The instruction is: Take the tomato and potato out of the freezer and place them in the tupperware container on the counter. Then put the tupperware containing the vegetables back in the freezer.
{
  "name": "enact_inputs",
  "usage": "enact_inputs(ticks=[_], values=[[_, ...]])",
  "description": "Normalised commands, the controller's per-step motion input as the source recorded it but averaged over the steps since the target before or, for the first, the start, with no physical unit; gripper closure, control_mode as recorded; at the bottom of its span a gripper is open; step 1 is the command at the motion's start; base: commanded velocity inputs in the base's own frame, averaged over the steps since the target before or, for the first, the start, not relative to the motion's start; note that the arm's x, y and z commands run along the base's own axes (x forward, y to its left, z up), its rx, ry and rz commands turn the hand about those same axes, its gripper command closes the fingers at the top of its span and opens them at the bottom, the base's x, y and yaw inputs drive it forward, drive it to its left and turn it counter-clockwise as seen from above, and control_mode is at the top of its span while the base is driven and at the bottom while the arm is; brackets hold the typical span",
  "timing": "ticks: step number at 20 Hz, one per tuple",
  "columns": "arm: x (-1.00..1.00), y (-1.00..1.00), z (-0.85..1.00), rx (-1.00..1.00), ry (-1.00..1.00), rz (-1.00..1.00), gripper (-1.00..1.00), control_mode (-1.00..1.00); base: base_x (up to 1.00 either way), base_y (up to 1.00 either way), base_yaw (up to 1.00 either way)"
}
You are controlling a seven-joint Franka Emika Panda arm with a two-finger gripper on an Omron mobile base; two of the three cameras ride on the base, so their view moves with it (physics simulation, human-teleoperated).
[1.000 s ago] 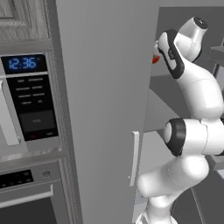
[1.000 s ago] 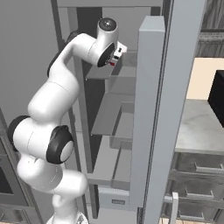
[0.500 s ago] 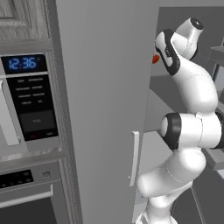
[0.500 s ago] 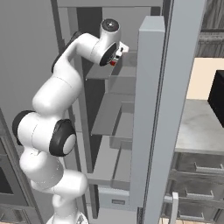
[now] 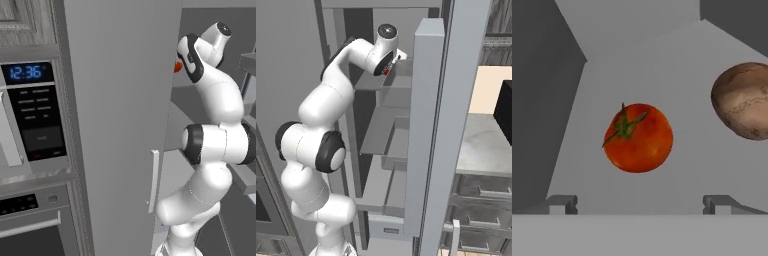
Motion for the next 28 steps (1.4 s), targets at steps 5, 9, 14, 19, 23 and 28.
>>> enact_inputs(ticks=[5, 9, 14, 19, 23, 28], values=[[0.24, 0.00, -0.12, 0.00, 0.01, 0.04, -1.00, -1.00, 0.00, 0.00, 0.00], [0.29, 0.00, -0.16, 0.05, 0.03, 0.18, -1.00, -1.00, 0.00, 0.00, 0.00], [0.23, 0.00, -0.01, 0.13, 0.00, 0.16, -1.00, -1.00, 0.00, 0.00, 0.00], [0.24, 0.00, 0.00, 0.08, 0.00, 0.14, -1.00, -1.00, 0.00, 0.00, 0.00], [0.28, 0.00, -0.01, 0.05, 0.00, 0.11, -1.00, -1.00, 0.00, 0.00, 0.00], [0.11, 0.00, -0.08, 0.01, 0.00, 0.07, -1.00, -1.00, 0.00, 0.00, 0.00]])
